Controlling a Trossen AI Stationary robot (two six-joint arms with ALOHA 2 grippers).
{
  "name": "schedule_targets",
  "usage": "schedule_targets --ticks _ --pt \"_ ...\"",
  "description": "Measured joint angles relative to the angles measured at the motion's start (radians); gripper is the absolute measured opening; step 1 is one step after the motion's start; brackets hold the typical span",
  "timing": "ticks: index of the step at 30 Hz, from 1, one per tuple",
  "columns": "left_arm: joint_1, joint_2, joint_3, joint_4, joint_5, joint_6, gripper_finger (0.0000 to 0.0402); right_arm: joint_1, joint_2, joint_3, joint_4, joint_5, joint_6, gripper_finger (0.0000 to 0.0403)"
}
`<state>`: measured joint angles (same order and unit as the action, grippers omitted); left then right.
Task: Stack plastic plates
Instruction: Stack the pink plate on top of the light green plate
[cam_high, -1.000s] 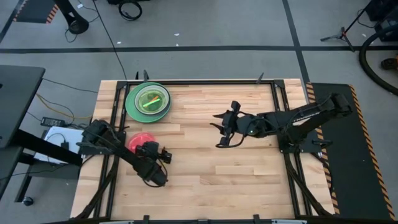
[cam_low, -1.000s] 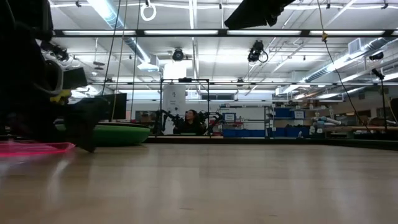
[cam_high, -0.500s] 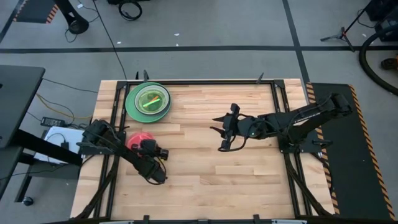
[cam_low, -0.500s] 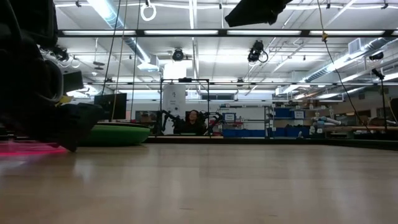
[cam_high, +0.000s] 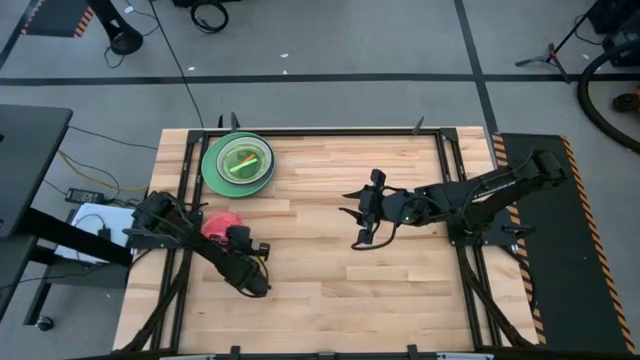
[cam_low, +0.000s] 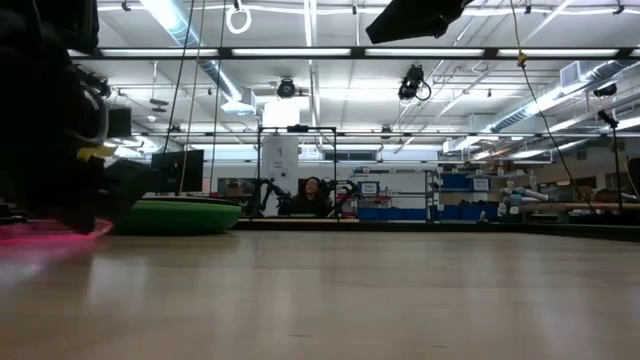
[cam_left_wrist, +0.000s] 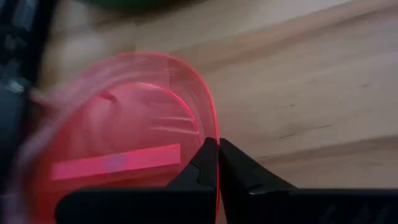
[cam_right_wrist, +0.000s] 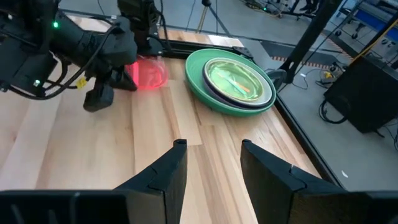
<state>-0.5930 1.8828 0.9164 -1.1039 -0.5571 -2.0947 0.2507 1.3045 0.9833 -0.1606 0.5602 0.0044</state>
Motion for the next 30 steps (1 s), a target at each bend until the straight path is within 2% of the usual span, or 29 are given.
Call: schedule_targets --ticks 6,10,15,23,30 --pt "0.000 0.000 0.147 -0.175 -0.015 0.038 0.0006 0.040 0.000 -0.031 -0.028 0.031 0.021 0.0158" --pt "0.000 0.000 0.231 -0.223 -0.090 0.098 0.0004 0.065 0.001 -0.102 -0.024 0.036 0.059 0.0157" --pt "0.036 -0.042 0.283 -0.248 -0.155 0.270 0.0003 0.094 0.002 -0.199 -0.014 0.100 0.143 0.0157" --pt "0.248 -0.223 0.294 -0.277 -0.262 0.669 0.0001 0.156 0.002 -0.338 -0.020 0.121 0.383 0.0157" --pt "0.488 -0.277 0.255 -0.233 -0.371 0.946 0.0001 0.166 0.002 -0.347 0.003 0.077 0.438 0.0157"
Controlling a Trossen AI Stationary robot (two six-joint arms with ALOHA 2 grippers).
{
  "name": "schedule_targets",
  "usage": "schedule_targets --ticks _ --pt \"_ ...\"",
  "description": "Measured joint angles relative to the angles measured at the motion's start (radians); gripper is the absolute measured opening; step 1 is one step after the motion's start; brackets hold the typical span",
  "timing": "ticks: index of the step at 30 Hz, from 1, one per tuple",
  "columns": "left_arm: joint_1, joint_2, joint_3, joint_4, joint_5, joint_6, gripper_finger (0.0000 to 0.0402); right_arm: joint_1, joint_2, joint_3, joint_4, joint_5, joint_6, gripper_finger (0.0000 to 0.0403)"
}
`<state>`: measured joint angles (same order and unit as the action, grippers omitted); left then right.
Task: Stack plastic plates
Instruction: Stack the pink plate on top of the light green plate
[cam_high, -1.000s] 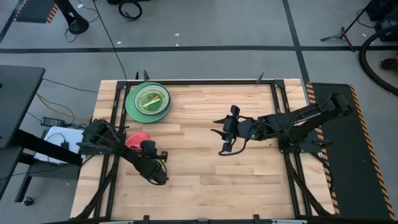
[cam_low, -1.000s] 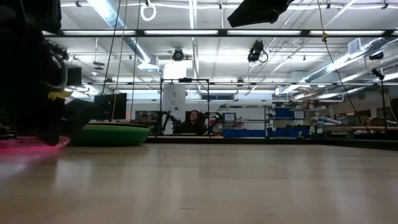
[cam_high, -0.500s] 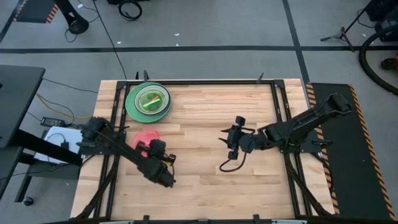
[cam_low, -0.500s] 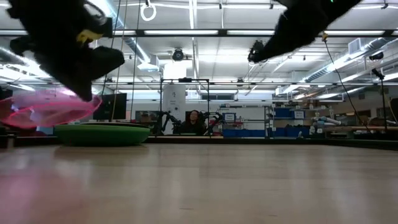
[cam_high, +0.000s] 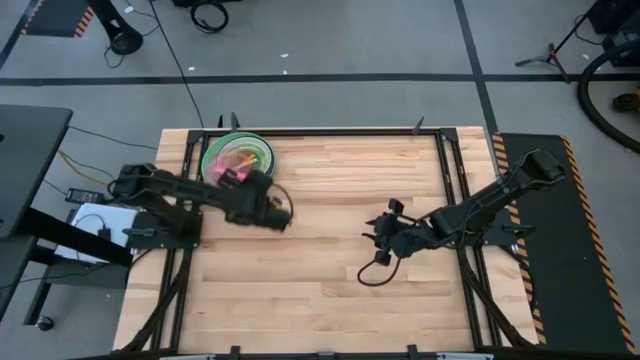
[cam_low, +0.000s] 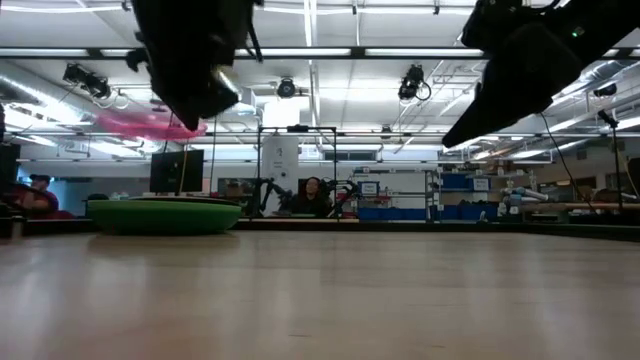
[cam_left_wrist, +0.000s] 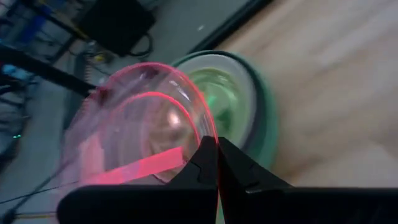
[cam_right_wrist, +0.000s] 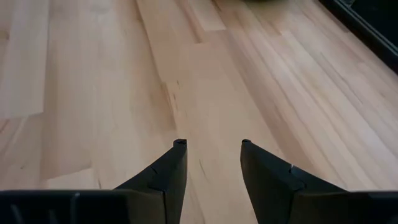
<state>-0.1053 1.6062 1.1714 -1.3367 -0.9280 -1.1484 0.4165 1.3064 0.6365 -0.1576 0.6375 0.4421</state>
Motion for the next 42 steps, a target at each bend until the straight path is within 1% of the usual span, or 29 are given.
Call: schedule_targets --ticks 2,5,8,9,11,13,16,21,25,28,31,34,38,42 --pt "0.070 0.001 -0.038 0.071 -0.021 0.072 0.0001 -0.002 0.000 0.000 0.006 0.010 -0.010 0.0157" --pt "0.163 0.004 -0.125 0.329 -0.020 0.261 0.0001 -0.001 0.000 0.000 0.004 0.024 -0.017 0.0157" --pt "0.228 0.004 -0.205 0.604 0.002 0.475 0.0001 -0.001 0.000 0.000 -0.006 0.024 -0.018 0.0157" --pt "0.245 0.004 -0.227 0.676 0.020 0.531 0.0001 -0.001 0.000 0.000 -0.007 0.023 -0.018 0.0157" --pt "0.277 0.004 -0.260 0.766 0.043 0.617 0.0001 -0.001 0.000 0.000 -0.013 0.014 -0.017 0.0157" --pt "0.304 0.004 -0.281 0.797 0.048 0.652 0.0001 -0.001 0.000 0.000 -0.017 -0.001 -0.018 0.0157" --pt "0.343 0.004 -0.303 0.798 0.052 0.676 0.0001 -0.001 0.000 0.000 -0.025 -0.004 -0.018 0.0157" --pt "0.395 0.004 -0.356 0.858 0.114 0.682 0.0002 -0.001 0.000 0.000 -0.026 0.002 -0.018 0.0157" --pt "0.395 0.004 -0.402 0.941 0.122 0.682 0.0003 -0.001 0.000 0.000 -0.026 0.041 -0.019 0.0157" --pt "0.382 0.004 -0.413 0.966 0.121 0.683 0.0011 -0.001 0.000 0.000 -0.026 0.032 -0.019 0.0157" --pt "0.366 0.004 -0.413 0.994 0.118 0.681 0.0033 -0.001 0.001 0.000 -0.021 -0.001 -0.016 0.0157" --pt "0.363 0.004 -0.413 1.018 0.119 0.675 0.0067 -0.002 0.001 0.000 0.028 -0.036 -0.022 0.0157" --pt "0.393 0.004 -0.413 1.019 0.153 0.660 0.0111 -0.001 0.001 0.000 0.092 -0.111 -0.067 0.0157" --pt "0.425 0.004 -0.413 1.011 0.175 0.660 0.0138 -0.001 0.001 0.000 0.099 -0.137 -0.078 0.0157"
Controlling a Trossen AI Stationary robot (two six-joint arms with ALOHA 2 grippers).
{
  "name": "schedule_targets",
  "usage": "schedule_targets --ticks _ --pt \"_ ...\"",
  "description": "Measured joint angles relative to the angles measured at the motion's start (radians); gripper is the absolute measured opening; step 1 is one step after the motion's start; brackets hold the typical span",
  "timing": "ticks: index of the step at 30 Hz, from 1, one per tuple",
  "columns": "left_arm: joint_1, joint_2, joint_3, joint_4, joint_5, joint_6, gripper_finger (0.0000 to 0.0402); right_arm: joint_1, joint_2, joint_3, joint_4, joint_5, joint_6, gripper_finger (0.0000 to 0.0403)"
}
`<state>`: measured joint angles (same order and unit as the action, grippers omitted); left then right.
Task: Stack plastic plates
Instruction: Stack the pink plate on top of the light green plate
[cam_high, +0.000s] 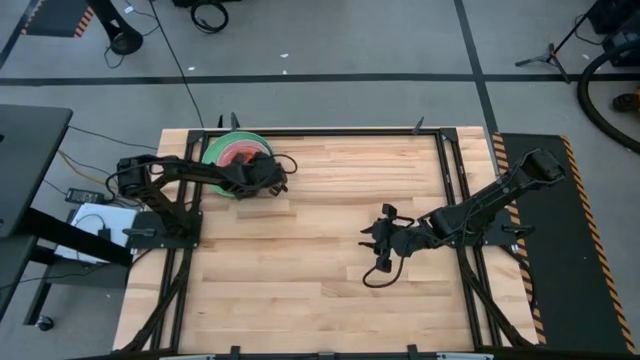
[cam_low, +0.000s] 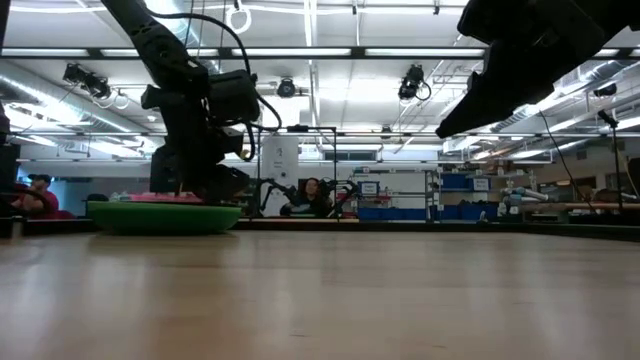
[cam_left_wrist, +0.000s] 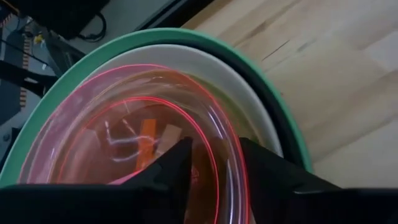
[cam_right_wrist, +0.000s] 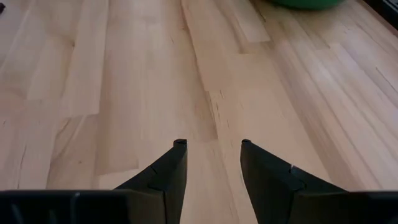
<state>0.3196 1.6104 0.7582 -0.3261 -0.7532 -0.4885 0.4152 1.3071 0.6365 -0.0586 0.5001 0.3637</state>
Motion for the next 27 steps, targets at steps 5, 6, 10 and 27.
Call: schedule_targets --ticks 5,6,10,27 --pt "0.041 0.000 0.000 -0.014 0.002 0.001 0.0143 0.000 0.000 0.000 0.000 0.000 0.003 0.0157" --pt "0.049 0.000 0.000 -0.023 0.000 0.001 0.0143 0.000 0.000 0.000 0.000 0.000 0.003 0.0157" --pt "0.077 -0.001 0.001 -0.061 -0.006 0.000 0.0143 0.000 0.000 0.000 -0.002 0.000 0.003 0.0157" --pt "-0.027 -0.186 0.000 0.024 -0.001 0.057 0.0144 0.000 0.000 0.000 -0.002 0.000 0.000 0.0157"
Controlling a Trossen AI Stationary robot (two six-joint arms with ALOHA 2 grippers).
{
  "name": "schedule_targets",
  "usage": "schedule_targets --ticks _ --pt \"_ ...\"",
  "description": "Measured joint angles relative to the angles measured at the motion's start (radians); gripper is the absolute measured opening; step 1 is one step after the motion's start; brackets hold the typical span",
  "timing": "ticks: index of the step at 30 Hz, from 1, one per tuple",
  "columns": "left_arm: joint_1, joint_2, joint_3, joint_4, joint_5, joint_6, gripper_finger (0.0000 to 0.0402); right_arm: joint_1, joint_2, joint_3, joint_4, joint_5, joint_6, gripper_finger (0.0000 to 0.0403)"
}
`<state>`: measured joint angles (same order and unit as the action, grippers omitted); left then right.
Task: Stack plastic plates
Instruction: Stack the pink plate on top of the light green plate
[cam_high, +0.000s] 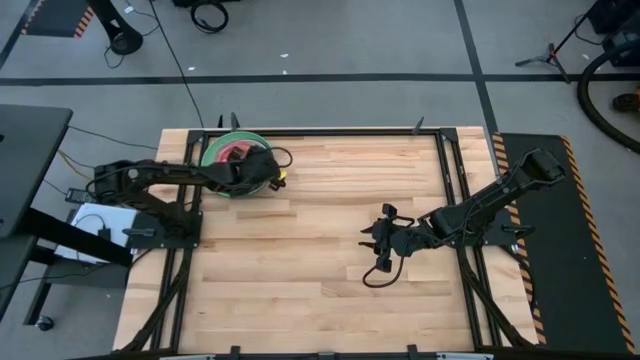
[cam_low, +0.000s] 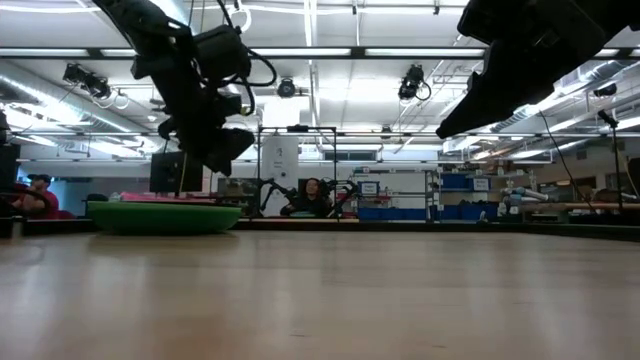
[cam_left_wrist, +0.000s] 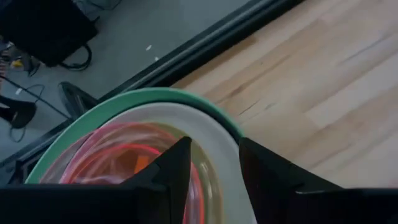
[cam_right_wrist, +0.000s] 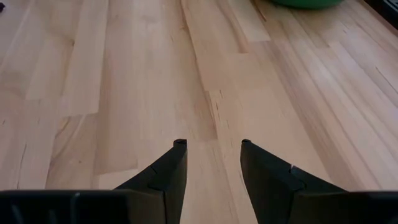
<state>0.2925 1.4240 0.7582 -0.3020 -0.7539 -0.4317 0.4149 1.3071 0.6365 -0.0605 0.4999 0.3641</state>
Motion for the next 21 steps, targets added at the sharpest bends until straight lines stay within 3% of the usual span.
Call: schedule_targets --ticks 6,15,21 --pt "0.034 0.014 -0.002 0.016 0.032 0.003 0.0144 0.000 0.000 0.000 -0.001 -0.004 0.008 0.0157" --pt "0.253 0.007 -0.085 -0.009 0.045 -0.039 0.0144 0.022 0.000 0.000 -0.016 -0.081 0.060 0.0157" --pt "0.302 0.007 -0.130 0.076 0.205 -0.022 0.0144 0.028 0.000 0.000 -0.022 -0.079 0.060 0.0157"
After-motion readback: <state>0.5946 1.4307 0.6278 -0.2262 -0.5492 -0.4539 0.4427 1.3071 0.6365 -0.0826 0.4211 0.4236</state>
